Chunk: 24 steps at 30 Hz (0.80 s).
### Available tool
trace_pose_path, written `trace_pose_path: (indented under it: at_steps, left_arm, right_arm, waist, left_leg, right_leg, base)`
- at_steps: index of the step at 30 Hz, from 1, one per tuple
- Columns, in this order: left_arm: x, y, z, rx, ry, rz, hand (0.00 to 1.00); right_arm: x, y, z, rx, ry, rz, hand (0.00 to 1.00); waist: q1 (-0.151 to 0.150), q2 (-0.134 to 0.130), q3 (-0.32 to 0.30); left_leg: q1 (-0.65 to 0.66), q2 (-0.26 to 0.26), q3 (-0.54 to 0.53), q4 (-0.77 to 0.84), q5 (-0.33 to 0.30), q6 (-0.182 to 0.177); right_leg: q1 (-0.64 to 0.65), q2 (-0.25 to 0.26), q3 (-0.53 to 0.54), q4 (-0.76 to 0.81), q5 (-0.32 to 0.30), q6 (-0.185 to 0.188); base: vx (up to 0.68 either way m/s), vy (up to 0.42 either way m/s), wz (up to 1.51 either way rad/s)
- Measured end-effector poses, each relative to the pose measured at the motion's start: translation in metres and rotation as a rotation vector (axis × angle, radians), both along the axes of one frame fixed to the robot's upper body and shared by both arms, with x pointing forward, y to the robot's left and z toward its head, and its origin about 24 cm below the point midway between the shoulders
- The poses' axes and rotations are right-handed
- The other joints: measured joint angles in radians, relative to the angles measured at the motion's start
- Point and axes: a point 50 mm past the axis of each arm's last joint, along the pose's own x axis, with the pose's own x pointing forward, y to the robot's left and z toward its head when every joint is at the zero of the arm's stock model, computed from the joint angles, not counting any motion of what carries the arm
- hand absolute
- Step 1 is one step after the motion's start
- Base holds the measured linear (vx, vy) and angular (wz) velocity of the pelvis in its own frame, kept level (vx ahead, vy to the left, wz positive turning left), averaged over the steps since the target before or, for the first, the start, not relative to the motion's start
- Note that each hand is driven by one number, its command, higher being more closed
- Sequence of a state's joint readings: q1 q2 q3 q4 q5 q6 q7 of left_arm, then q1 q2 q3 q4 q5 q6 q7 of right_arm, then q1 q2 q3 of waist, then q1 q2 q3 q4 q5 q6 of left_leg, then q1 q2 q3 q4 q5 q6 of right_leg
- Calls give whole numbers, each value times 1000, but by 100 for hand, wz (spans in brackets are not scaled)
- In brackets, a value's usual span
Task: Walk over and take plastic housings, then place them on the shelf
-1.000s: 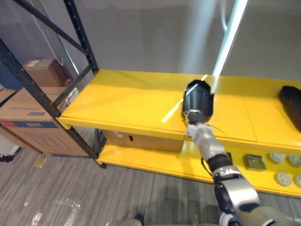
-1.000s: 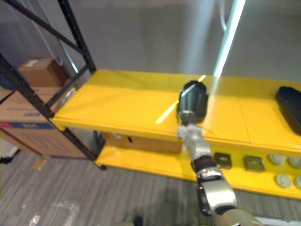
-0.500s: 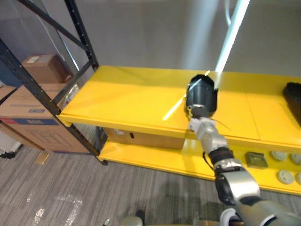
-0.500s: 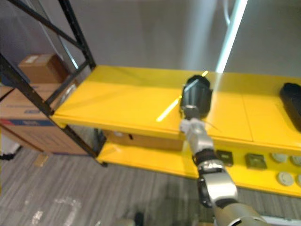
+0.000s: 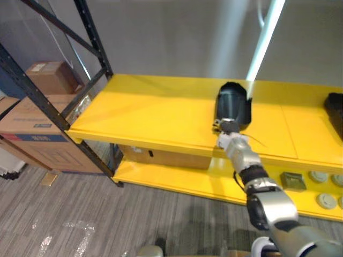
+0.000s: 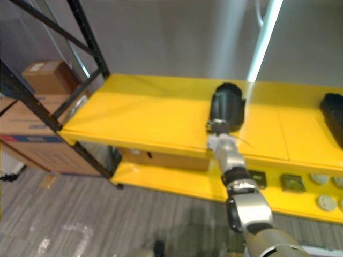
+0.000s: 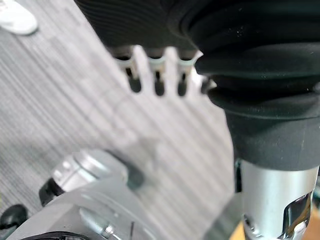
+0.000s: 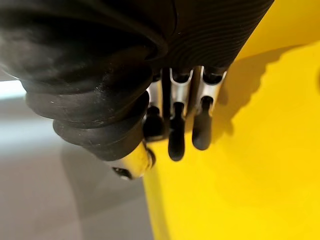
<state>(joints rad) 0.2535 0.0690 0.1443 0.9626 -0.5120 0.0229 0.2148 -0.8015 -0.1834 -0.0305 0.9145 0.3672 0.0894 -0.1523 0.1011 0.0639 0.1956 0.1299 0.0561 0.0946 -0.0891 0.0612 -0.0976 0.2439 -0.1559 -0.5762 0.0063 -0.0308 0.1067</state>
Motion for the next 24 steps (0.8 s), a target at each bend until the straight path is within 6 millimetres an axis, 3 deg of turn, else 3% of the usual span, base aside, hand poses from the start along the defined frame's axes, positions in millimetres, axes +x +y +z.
trace_pose_path:
  at_steps: [4, 10, 16, 19, 22, 24]
  left_arm:
    - [2, 0, 0, 0, -5, -1, 0]
    - [13, 0, 1, 2, -32, -5, 0]
    - [14, 0, 2, -1, -46, 22, 0]
    - [13, 1, 2, 5, -47, 23, 0]
    - [11, 5, 2, 17, -46, 25, 0]
    - [9, 7, 2, 27, -41, 28, 0]
  right_arm:
    - [2, 12, 13, -88, -60, 18, 0]
    - [-10, 59, 38, -152, -232, 130, 0]
    - [-38, 110, 39, -154, -314, 418, 0]
    - [-60, 132, 56, -119, -417, 635, 0]
    - [-75, 126, 72, -60, -507, 660, 0]
    - [-85, 107, 82, -3, -598, 599, 0]
  waist:
    - [-1, 0, 0]
    - [-6, -11, 7]
    - [-6, -30, 8]
    - [-9, -51, 1]
    - [-9, -78, -15]
    - [-13, -90, -24]
  left_leg:
    - [-8, 2, 4, 0, 0, 0]
    - [-9, 3, 29, 0, 0, 0]
    - [-13, 7, 69, 0, -1, 1]
    - [-29, 17, 83, 0, -1, 1]
    - [-28, 26, 97, 0, -1, 1]
    - [-29, 33, 119, 0, -2, 1]
  right_leg:
    - [-10, 1, 3, 0, 0, 0]
    - [-16, 0, 17, -2, 0, 0]
    - [-28, 2, 40, -4, 1, -1]
    - [-53, 11, 60, -3, 5, -7]
    - [-54, 21, 73, -3, 2, -13]
    - [-69, 26, 96, 3, 2, -19]
  base:
    - [0, 0, -2]
    - [3, 2, -4]
    - [-1, 6, -7]
    - [7, -6, -13]
    - [-1, -18, -11]
    - [-24, -9, -24]
